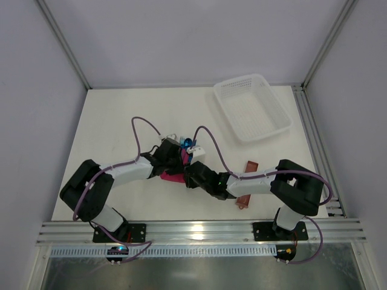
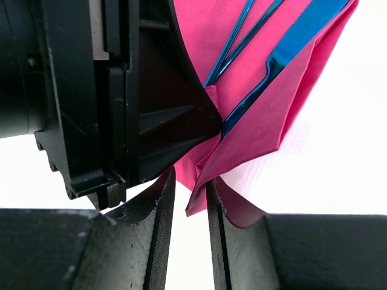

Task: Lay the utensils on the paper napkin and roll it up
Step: Roll the napkin at the center of the board.

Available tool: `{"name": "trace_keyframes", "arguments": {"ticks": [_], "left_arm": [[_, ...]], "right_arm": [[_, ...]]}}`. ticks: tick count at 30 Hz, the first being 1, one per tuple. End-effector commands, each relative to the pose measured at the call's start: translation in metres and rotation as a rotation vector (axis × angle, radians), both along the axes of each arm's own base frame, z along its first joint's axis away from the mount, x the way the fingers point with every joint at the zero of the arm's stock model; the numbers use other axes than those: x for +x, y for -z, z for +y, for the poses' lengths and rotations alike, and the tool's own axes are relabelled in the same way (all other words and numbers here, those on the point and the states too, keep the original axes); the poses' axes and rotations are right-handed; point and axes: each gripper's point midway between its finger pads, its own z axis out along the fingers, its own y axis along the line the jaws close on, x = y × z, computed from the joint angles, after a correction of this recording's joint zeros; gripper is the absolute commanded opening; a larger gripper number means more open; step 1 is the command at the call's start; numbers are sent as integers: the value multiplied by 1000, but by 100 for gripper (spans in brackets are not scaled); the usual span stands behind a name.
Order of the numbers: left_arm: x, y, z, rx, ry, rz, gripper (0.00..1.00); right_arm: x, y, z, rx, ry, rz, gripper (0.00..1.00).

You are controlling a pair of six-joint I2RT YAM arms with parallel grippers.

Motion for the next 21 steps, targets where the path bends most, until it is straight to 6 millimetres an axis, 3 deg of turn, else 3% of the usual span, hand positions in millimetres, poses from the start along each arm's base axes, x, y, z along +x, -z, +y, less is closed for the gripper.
{"name": "trace_keyframes", "arguments": {"ticks": [1,8,16,21], "left_arm": [[11,-9,-4,-10,2,-27,20],[15,-11,-2,11,1,-27,17],[14,-32,11,70,-1,-59,11],[3,-30,24,119,2,-29,6]], "right_arm": [[4,-27,12,76,-5,-49,29],[3,-27,13,79,1,-52,29],[1,-19,8,69,22,-33,29],[2,-20,7,64,26,-35,29]]}}
